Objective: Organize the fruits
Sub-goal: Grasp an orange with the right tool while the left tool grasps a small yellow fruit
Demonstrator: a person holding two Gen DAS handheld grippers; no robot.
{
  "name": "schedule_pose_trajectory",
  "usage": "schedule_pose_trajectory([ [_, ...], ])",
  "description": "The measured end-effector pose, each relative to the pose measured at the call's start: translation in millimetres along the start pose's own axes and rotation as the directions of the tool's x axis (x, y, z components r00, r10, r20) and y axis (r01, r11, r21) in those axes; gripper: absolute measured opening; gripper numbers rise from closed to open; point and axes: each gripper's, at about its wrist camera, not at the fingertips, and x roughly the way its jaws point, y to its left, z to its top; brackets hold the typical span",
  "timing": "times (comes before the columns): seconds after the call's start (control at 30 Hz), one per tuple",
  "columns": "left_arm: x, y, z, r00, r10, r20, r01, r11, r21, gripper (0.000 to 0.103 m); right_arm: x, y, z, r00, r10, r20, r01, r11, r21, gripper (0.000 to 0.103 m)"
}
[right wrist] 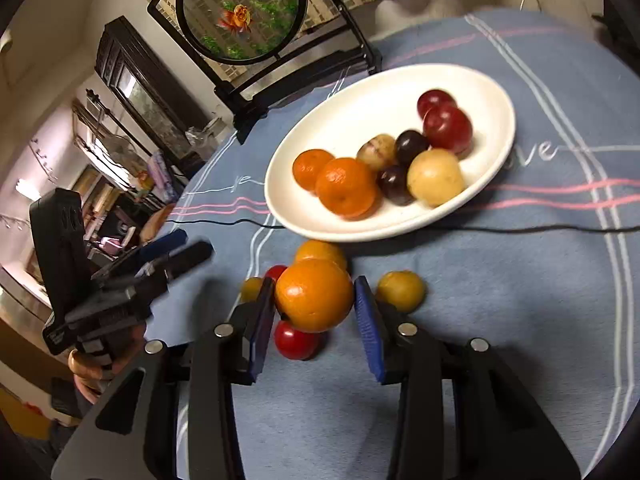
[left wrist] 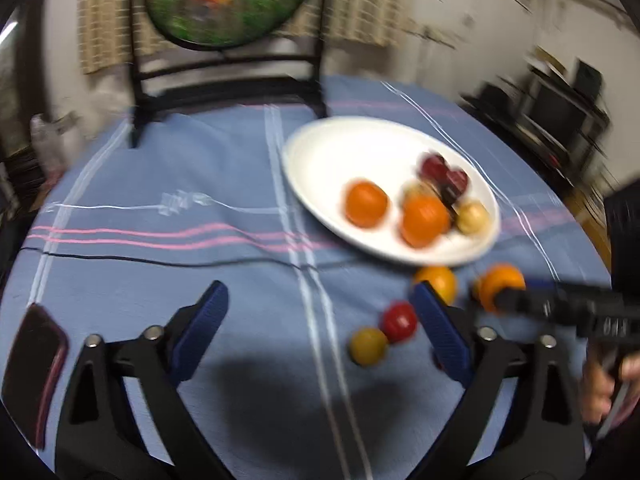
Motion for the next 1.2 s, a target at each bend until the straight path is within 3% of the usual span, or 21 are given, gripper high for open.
schedule_pose_trajectory([
  [0.13, 6, -17, -13, 0.999, -0.016, -0.038, 0.021, 0.993, 0.115, 0.063, 1, 2, 0, 1.0, -0.017, 0.001, 0.017, 1.0, -0.017, 0.04],
  [0.33, 8, -24, -32, 0.997, -0.038, -0.068, 0.05, 0.981, 0.188, 0.047, 2, 1, 1, 1.0, -0.022, -0.01, 0.022, 1.0, -0.012, 0.04],
  [0.53, 21, -26, -41, 0.993, -0.009, -0.118, 0.033, 0.979, 0.202, 0.042, 3, 1, 0, 0.999, -0.034, -0.015, 0.034, 0.999, -0.017, 0.04],
  [0.93, 22, -30, -39, 0.997, -0.012, -0.078, 0.028, 0.979, 0.203, 0.042, 3, 3, -2, 0.999, -0.043, -0.021, 0.043, 0.999, -0.022, 0.04],
  [1.03, 25, -29, -38, 0.996, -0.019, -0.089, 0.036, 0.98, 0.197, 0.034, 4, 3, -2, 0.999, -0.043, -0.021, 0.042, 0.999, -0.023, 0.04],
  [1.2, 32, -30, -40, 0.993, -0.018, -0.114, 0.041, 0.979, 0.199, 0.03, 4, 3, -1, 0.999, -0.045, -0.02, 0.045, 0.999, -0.026, 0.04],
])
